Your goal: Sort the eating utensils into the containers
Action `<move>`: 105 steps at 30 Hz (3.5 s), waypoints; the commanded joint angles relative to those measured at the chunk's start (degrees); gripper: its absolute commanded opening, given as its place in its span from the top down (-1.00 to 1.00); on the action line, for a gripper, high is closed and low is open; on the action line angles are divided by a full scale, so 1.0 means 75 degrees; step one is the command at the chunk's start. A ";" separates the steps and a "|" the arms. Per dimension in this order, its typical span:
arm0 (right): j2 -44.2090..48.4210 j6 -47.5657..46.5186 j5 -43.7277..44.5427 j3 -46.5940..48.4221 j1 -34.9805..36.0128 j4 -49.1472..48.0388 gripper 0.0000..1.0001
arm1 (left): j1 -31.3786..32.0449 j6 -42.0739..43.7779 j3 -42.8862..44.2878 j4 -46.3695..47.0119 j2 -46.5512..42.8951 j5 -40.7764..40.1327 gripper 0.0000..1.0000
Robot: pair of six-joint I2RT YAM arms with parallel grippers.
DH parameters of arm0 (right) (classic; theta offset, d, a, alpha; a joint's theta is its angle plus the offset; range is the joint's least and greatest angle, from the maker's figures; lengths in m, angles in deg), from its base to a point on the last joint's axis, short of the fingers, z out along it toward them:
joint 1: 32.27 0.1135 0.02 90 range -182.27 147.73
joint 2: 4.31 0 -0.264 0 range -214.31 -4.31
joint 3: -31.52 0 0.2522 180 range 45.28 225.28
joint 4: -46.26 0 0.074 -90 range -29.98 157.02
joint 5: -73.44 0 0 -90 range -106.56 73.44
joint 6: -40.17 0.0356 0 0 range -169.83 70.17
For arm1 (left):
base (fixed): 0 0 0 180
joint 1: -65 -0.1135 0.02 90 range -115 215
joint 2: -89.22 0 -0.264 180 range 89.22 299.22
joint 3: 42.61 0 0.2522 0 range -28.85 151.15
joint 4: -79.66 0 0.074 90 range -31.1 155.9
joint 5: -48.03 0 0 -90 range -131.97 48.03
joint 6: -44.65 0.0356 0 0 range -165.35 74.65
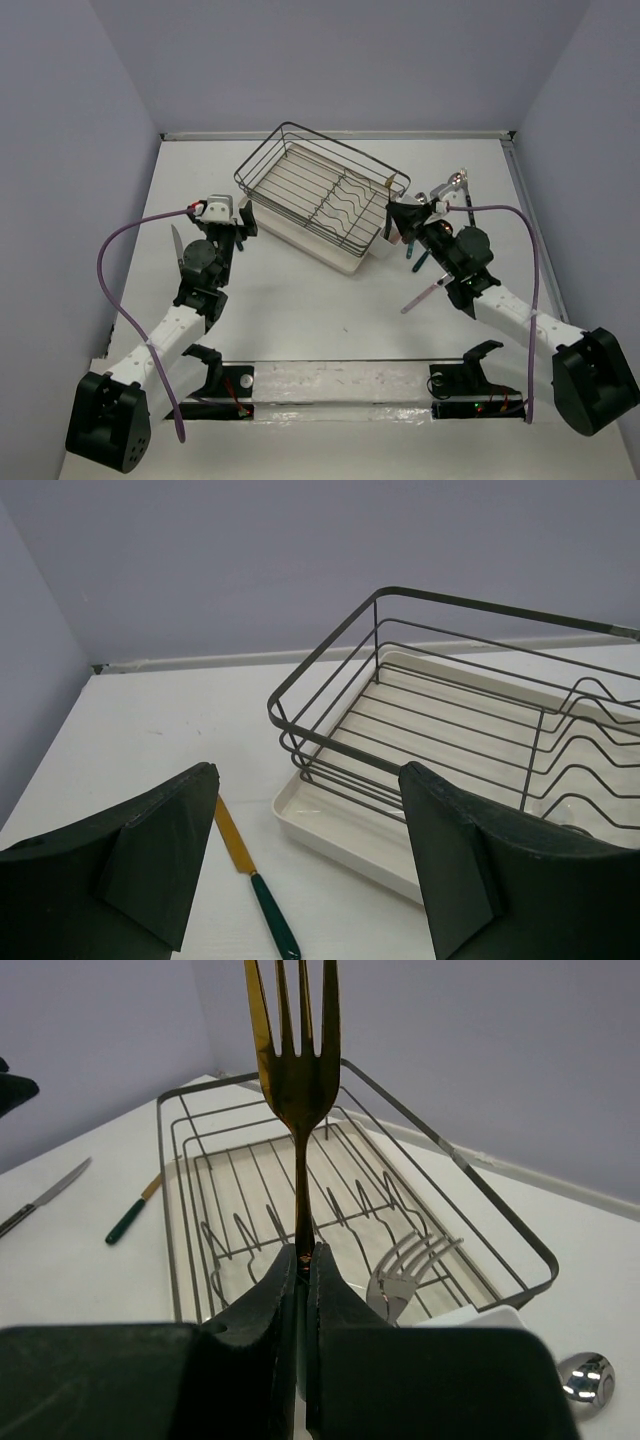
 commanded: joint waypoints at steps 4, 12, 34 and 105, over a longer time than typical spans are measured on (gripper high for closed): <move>-0.0278 -0.0383 0.0615 -0.0412 0.0032 -0.1339 1.00 | -0.0044 0.0129 0.0104 0.0219 -0.0136 -0.0069 -0.69; -0.0723 -0.0616 0.0837 -0.0577 0.0032 -0.1598 1.00 | -0.0032 -0.0035 -0.0002 0.0125 -0.0194 -0.0104 -0.69; 0.1032 -0.0488 0.0252 0.1330 0.0032 0.1551 -0.30 | -0.0044 0.0047 -0.0072 0.0196 -0.0194 -0.0080 -0.69; -0.2849 -0.0241 0.0055 0.6727 -0.4577 0.5074 1.00 | -0.0559 0.0129 -0.0318 -0.0004 -0.0511 -0.0186 -0.69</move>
